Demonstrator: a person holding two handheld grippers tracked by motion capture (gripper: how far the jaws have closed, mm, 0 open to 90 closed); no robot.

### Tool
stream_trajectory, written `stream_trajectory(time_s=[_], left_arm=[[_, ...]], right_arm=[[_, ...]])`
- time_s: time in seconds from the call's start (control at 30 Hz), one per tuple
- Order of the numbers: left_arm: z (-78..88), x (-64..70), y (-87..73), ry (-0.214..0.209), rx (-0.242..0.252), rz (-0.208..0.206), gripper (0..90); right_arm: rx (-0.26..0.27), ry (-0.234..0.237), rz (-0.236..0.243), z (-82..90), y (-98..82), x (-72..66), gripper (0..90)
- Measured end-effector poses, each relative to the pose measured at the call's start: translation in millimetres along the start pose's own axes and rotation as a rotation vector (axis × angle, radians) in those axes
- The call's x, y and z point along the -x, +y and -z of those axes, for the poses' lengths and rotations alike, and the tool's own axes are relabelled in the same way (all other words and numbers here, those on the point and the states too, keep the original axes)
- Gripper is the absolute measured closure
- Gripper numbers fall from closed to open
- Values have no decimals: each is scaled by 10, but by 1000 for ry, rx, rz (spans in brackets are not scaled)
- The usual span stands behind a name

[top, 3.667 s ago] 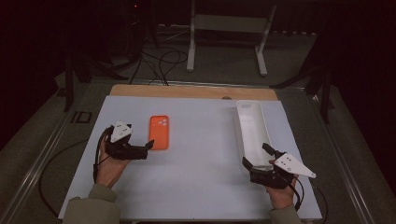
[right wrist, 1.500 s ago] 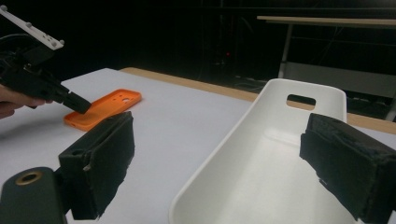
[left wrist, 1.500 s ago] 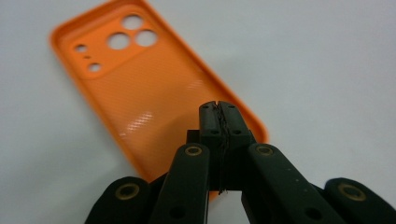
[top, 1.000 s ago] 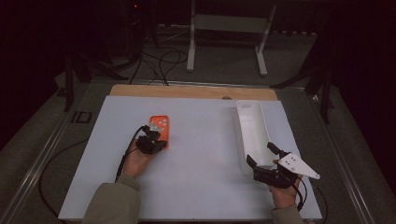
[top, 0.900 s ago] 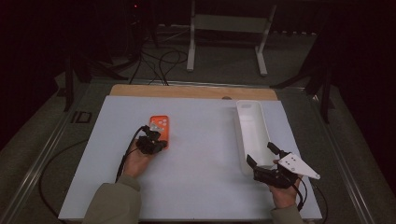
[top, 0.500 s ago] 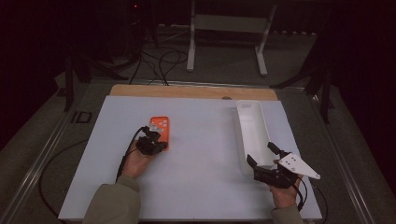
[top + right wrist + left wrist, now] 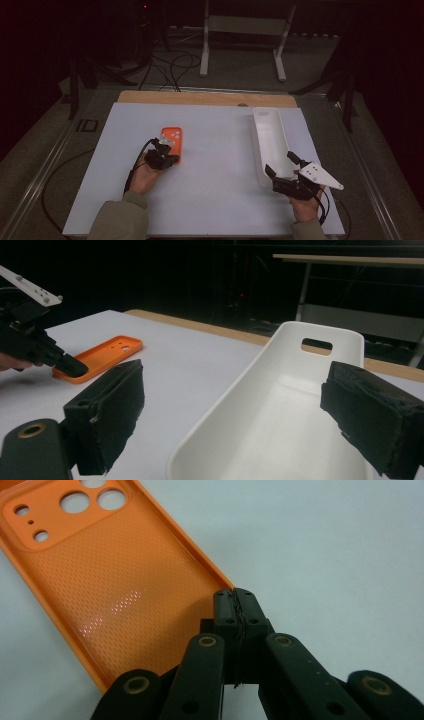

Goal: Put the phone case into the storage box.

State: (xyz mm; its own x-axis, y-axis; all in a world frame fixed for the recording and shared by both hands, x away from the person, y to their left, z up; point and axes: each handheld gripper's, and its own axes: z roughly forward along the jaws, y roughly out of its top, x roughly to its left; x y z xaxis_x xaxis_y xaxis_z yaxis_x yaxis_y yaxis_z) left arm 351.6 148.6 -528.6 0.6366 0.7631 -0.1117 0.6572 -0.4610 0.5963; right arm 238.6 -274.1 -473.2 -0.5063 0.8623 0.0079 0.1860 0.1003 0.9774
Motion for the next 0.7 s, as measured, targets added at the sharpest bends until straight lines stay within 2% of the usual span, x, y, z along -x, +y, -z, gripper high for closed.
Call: stream_trajectory(time_s=[0.4,0.7], left_arm=[[67,27,-82,13,-6,-27,900],[146,30,-175,4,-12,-26,900]], right_arm=[[-12,8,13,-45,-5,21,95],[-19,20,26,-95,-1,33,95]])
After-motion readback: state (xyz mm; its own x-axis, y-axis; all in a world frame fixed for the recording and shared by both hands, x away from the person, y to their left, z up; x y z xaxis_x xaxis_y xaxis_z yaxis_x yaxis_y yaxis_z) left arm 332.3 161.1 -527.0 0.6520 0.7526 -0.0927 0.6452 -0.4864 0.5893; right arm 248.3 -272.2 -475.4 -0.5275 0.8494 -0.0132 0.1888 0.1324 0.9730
